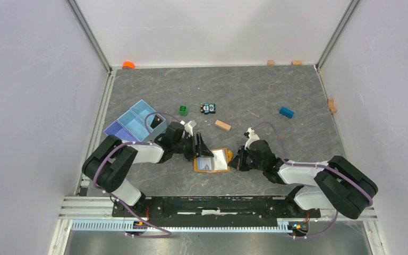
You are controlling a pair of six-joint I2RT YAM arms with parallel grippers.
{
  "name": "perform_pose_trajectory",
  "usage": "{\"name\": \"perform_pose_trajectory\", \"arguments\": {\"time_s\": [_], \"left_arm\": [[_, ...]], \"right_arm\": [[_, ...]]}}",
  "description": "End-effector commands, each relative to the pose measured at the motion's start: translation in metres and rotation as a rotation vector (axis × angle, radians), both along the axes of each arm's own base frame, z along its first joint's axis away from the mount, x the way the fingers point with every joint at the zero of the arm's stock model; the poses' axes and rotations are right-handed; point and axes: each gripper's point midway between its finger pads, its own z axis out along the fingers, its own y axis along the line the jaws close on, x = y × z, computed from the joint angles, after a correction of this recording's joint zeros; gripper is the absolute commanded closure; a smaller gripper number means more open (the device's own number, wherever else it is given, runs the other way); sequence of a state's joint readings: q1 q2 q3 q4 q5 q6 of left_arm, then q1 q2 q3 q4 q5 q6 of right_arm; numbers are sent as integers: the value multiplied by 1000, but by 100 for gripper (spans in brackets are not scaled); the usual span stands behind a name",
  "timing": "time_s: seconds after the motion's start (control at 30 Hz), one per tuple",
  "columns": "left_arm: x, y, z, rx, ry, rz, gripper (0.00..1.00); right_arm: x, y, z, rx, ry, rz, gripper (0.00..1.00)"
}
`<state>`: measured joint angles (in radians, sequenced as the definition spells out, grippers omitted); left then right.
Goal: Put the credit cards into the card holder
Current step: Turn over the card slot in the card holder.
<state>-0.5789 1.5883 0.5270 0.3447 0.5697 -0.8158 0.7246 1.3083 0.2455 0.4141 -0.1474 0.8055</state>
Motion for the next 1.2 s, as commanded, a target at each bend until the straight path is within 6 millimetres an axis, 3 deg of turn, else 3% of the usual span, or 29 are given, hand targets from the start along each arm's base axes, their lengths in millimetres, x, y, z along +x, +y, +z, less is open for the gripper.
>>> {"name": "perform_pose_trajectory", "arguments": {"time_s": [0.0,0.17,0.6,1.17], "left_arm": [[2,10,4,46,-47,-4,32],[-5,18,10,52,-44,6,36],[-16,22,23,6,-50,29,63],[-18,22,31,-13,-60,30,67]], "right_arm": [[3,-19,-18,-115,7,-47,100],[4,-24,-22,-140,9,-63,100],[4,-25,-27,-159,20,-58,100],[2,-26,-31,-173,31,-50,100]]}}
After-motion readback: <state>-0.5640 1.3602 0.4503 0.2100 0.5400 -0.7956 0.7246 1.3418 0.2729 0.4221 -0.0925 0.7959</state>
